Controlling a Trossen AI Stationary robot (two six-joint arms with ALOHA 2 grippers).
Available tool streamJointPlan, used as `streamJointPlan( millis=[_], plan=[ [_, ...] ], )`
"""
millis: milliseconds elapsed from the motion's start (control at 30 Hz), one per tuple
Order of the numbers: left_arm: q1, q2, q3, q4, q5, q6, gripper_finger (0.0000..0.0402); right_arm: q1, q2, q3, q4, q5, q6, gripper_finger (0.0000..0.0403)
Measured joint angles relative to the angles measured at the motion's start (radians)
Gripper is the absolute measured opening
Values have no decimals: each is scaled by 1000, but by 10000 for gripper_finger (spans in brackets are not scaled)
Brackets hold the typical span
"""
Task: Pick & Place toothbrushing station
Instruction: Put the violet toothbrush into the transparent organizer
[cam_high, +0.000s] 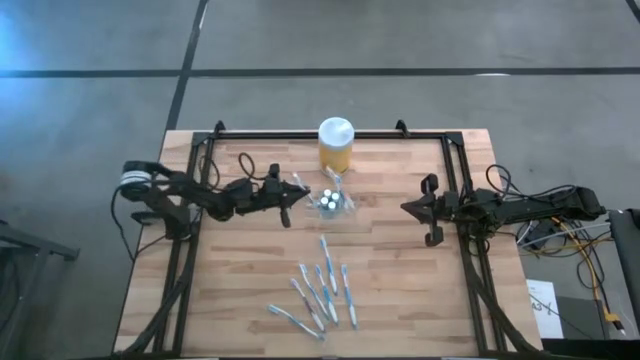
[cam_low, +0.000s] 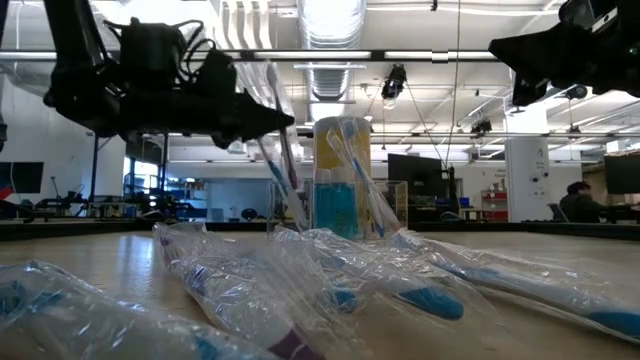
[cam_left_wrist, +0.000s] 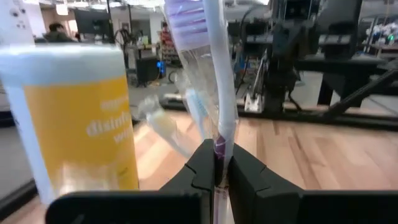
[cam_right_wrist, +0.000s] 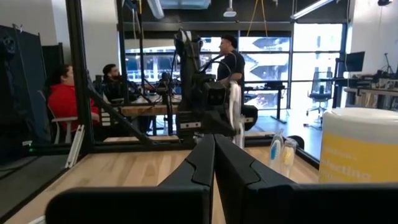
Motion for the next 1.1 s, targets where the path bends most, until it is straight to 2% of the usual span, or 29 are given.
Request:
streamJointPlan(
  millis=[300, 867, 1100],
  plan=[
    [0, 90, 36, -6, -28, -10, 24, 0, 7, 0, 2, 0, 0, 8],
    [0, 99, 31, -58, -32, -10, 31, 0, 7, 0, 1, 0, 0, 8],
    [0, 99, 34, -61, 0, -8, 44, 0, 7, 0, 1, 1, 0, 9]
  ],
)
